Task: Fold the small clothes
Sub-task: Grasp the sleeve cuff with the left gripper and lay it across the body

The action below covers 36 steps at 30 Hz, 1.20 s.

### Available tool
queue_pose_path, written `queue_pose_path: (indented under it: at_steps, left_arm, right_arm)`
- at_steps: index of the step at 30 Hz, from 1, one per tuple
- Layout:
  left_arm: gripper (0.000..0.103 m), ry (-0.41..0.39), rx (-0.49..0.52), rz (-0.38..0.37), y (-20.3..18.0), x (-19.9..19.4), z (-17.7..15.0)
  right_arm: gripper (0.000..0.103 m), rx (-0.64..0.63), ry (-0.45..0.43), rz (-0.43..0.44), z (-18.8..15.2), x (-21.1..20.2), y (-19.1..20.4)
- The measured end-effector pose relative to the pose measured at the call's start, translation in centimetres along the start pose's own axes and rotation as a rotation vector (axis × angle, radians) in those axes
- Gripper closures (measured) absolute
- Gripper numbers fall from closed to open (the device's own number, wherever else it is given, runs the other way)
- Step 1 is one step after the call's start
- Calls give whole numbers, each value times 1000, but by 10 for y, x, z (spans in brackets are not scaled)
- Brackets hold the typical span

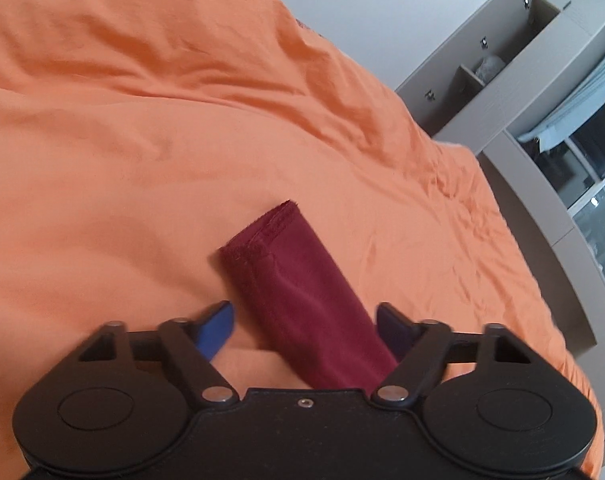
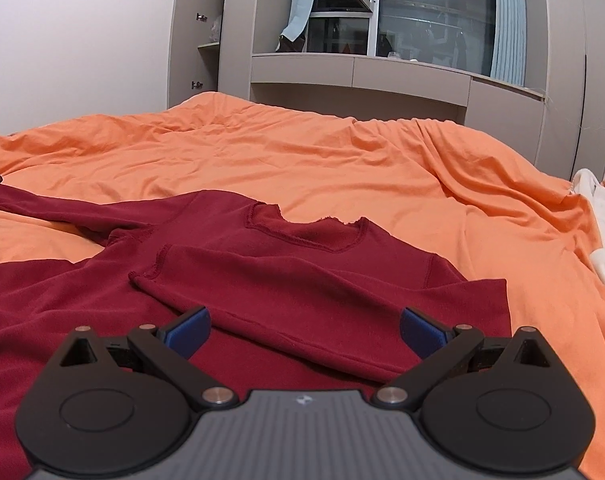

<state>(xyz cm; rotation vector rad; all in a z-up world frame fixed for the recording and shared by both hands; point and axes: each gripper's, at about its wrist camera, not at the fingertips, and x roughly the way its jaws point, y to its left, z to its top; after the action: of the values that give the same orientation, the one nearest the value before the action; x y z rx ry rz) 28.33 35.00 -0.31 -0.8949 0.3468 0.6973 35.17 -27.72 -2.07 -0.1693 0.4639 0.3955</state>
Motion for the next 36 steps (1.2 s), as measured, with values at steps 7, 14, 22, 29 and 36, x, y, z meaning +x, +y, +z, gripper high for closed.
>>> queue_pose_path:
  at_steps: [7, 14, 22, 29, 36]
  left_arm:
    - [80, -33, -4, -10, -5, 10, 3]
    - [98, -143, 105, -9, -27, -6, -1]
    - [98, -247, 343, -186, -107, -43, -29]
    - [98, -226, 507, -375, -182, -68, -82]
    - [98, -143, 615, -532, -249, -84, -157]
  right_arm:
    - [0, 8, 16, 1, -2, 3, -3]
    - [0, 13, 11, -3, -2, 2, -4]
    - [0, 38, -11, -12, -1, -3, -9]
    - [0, 87, -37, -32, 1, -9, -21]
    - [0, 122, -59, -108, 3, -14, -34]
